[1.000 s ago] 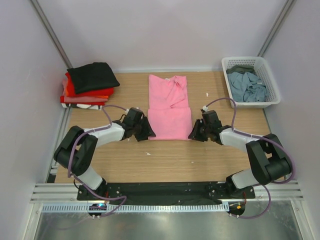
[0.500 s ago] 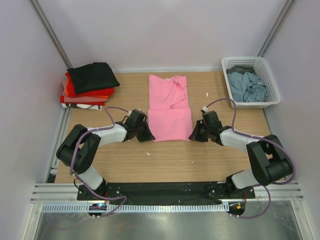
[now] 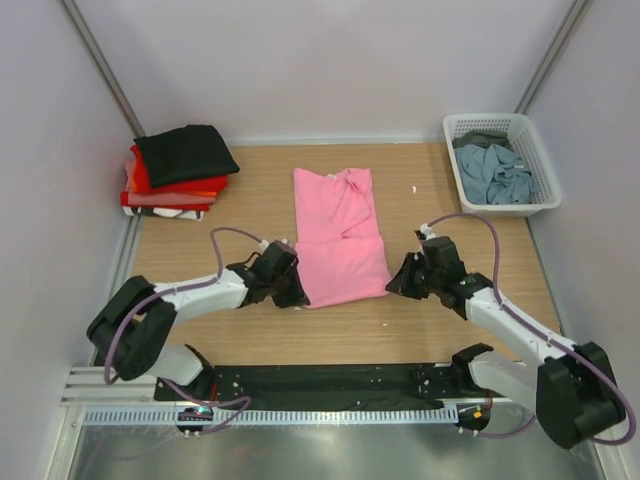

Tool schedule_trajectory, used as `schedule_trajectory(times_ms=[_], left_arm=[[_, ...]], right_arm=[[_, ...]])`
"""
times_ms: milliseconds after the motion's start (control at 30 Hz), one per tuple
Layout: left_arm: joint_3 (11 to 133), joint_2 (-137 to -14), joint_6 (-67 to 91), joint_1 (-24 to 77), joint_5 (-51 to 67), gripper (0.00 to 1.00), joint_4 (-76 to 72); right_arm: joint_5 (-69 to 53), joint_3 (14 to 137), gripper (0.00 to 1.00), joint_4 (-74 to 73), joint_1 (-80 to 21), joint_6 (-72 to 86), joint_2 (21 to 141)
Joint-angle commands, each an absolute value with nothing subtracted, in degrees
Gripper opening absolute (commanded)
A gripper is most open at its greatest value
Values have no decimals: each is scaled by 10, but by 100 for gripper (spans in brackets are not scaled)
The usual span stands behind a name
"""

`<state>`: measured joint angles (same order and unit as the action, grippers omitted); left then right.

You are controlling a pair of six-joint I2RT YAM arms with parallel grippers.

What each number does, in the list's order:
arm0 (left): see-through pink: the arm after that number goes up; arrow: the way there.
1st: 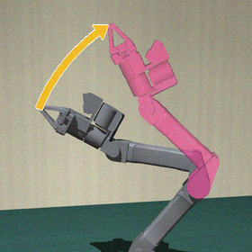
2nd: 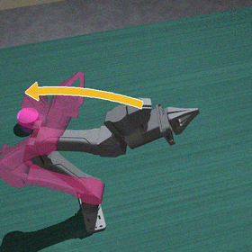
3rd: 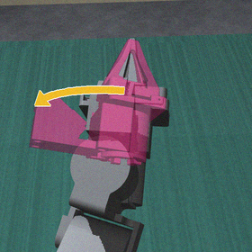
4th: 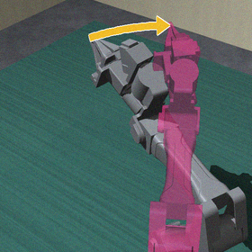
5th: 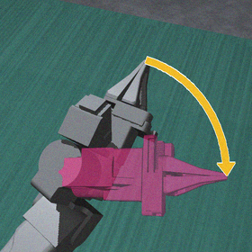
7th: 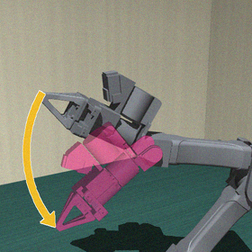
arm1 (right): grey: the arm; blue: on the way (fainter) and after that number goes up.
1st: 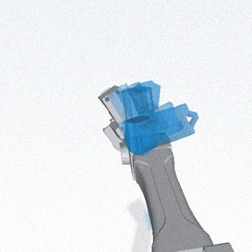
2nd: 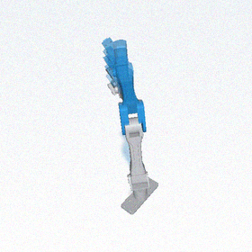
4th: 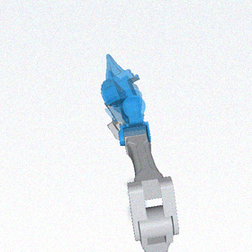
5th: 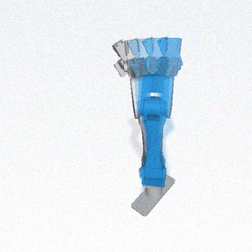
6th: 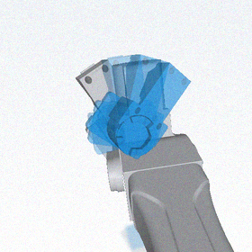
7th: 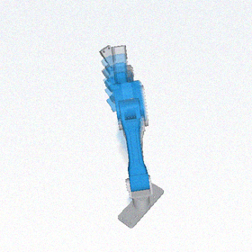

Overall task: Fold and stack the t-shirts
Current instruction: Fold the tshirt

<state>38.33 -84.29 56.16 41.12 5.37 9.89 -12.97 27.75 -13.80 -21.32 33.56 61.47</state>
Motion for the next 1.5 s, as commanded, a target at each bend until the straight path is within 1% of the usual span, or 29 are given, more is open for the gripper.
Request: schedule_trajectory(times_ms=[0, 100, 300, 467, 667, 800, 967, 1267, 1400, 1467], left_arm=[[374, -770, 577, 445, 5, 0, 183], [375, -728, 586, 478, -36, 0, 222], [379, -694, 608, 508, -42, 0, 269], [412, -662, 613, 516, -71, 0, 325], [533, -699, 571, 513, -132, 4, 414], [605, -728, 546, 496, -142, 5, 450], [665, -760, 514, 452, -118, 6, 463], [698, -820, 482, 391, -57, 5, 461], [722, -859, 465, 356, -12, 5, 457], [749, -886, 457, 330, 21, 5, 456]], right_arm=[[-141, 261, 1, -204, -214, 351, 542], [-155, 241, 1, -220, -214, 380, 489], [-182, 244, 1, -268, -225, 411, 426], [-153, 282, 1, -317, -230, 402, 399], [-115, 365, 1, -315, -229, 371, 479], [-104, 417, 1, -305, -229, 357, 528], [-94, 469, 1, -302, -229, 345, 590], [-77, 511, 1, -306, -228, 330, 657], [-63, 567, 1, -312, -228, 318, 700], [-59, 598, 1, -315, -223, 311, 745]])
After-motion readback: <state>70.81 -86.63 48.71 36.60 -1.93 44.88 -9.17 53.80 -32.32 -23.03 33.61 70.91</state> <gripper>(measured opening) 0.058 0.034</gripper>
